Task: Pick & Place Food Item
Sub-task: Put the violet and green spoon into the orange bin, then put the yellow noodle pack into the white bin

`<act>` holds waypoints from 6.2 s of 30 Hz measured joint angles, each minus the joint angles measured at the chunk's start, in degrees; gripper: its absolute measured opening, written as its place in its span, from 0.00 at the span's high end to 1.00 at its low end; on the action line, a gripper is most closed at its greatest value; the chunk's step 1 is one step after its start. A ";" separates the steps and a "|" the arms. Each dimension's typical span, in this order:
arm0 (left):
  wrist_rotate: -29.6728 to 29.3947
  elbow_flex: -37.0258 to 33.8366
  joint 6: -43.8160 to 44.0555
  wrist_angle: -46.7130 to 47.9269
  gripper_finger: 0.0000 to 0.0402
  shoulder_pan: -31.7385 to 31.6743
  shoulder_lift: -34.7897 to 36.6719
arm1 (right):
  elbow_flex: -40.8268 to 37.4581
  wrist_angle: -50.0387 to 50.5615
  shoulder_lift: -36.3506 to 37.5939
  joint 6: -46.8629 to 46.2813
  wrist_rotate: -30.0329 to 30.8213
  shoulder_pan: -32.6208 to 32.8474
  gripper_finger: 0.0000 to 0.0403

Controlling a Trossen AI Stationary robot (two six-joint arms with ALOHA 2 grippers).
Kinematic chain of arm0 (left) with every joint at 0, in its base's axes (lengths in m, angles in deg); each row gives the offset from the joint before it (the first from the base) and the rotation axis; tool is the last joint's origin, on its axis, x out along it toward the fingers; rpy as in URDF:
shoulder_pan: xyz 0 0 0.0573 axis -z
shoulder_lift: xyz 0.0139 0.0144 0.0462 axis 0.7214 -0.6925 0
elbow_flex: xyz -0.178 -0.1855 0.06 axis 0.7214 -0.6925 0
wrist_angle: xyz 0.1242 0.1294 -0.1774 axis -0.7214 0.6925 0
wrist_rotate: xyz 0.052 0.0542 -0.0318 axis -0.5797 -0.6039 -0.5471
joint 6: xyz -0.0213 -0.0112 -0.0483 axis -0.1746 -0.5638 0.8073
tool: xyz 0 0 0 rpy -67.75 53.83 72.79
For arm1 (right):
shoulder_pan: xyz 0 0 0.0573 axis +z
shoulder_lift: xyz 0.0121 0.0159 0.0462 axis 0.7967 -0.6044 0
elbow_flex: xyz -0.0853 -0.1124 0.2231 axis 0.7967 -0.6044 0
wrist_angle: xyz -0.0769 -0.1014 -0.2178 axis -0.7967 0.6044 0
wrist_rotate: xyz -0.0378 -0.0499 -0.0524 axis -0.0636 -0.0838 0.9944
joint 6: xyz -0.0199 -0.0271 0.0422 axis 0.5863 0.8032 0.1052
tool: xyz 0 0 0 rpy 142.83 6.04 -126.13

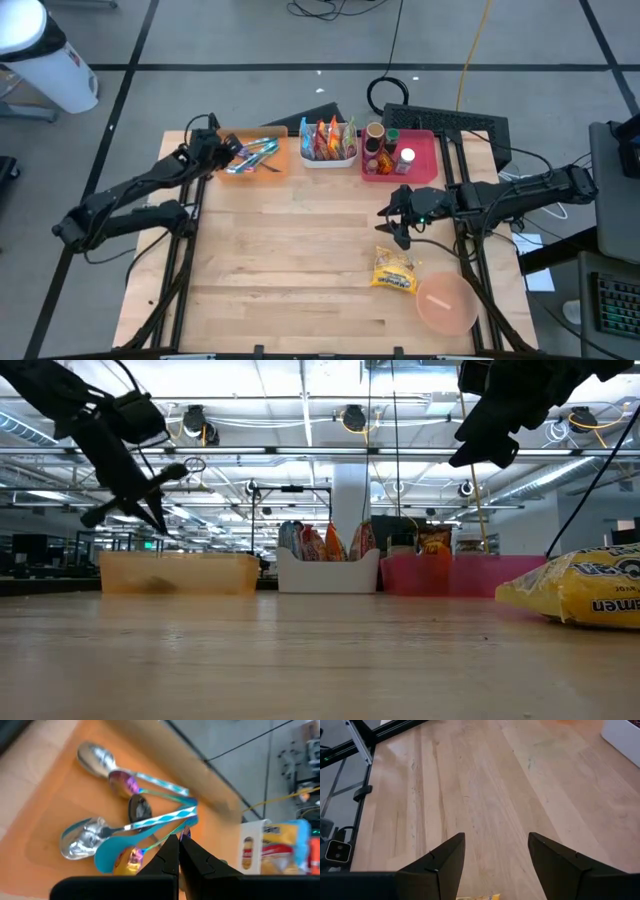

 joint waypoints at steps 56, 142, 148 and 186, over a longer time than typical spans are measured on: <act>7.84 0.00 10.91 -13.03 0.77 -2.58 -14.88 | -0.02 0.46 0.02 -0.28 -0.04 0.07 0.48; 19.31 47.76 -55.65 -13.55 0.67 50.67 -31.79 | 40.44 37.13 -19.84 -11.55 -2.88 13.00 0.48; 21.24 47.76 -55.62 -12.92 0.67 49.18 -29.45 | 32.62 40.81 -17.24 -26.11 0.26 19.34 0.48; 22.05 47.78 -53.16 -11.34 0.67 51.93 -24.30 | -8.86 18.66 -6.71 -54.14 1.48 29.60 0.48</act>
